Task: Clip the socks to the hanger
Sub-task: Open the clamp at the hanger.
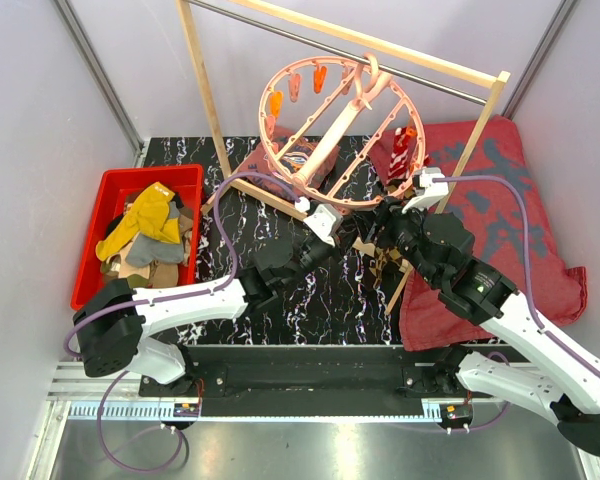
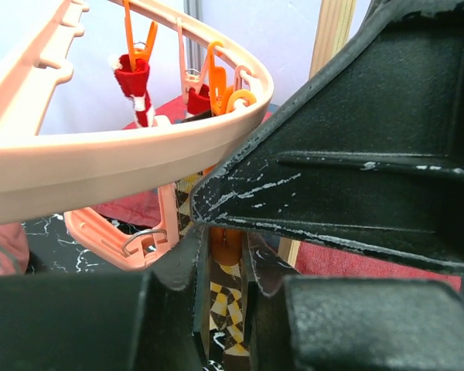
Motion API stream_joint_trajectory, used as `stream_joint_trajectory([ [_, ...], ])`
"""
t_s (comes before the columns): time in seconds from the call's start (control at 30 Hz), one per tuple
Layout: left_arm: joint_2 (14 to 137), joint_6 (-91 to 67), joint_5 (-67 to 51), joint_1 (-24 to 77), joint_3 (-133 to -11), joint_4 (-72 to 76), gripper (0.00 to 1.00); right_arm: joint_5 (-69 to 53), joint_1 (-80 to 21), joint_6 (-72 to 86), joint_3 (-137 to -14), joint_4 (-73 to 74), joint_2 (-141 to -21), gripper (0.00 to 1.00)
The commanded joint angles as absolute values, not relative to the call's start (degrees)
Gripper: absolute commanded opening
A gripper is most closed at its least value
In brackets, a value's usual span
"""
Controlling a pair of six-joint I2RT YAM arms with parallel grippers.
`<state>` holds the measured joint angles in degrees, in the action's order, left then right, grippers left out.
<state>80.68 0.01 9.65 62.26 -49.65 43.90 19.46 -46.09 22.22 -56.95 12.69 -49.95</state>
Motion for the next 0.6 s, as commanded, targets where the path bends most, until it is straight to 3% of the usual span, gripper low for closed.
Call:
stream_joint_trajectory([
  [0.0,80.3,2.2,10.5,63.5,-51.9,42.5,0.00,21.8,-46.1,21.0,-60.3,8.6,-50.3,0.57],
  [0.17,80.4,2.6,10.4,63.6,-52.1,42.2,0.00,21.8,-46.1,20.6,-60.5,8.2,-50.9,0.50],
  [0.3,80.5,2.5,10.5,63.7,-52.0,42.0,0.01,21.4,-46.1,20.5,-60.7,8.0,-51.1,0.37],
  [0.57,78.4,1.8,11.2,63.7,-50.5,43.2,0.42,21.4,-46.2,21.1,-59.9,8.0,-50.6,0.14],
])
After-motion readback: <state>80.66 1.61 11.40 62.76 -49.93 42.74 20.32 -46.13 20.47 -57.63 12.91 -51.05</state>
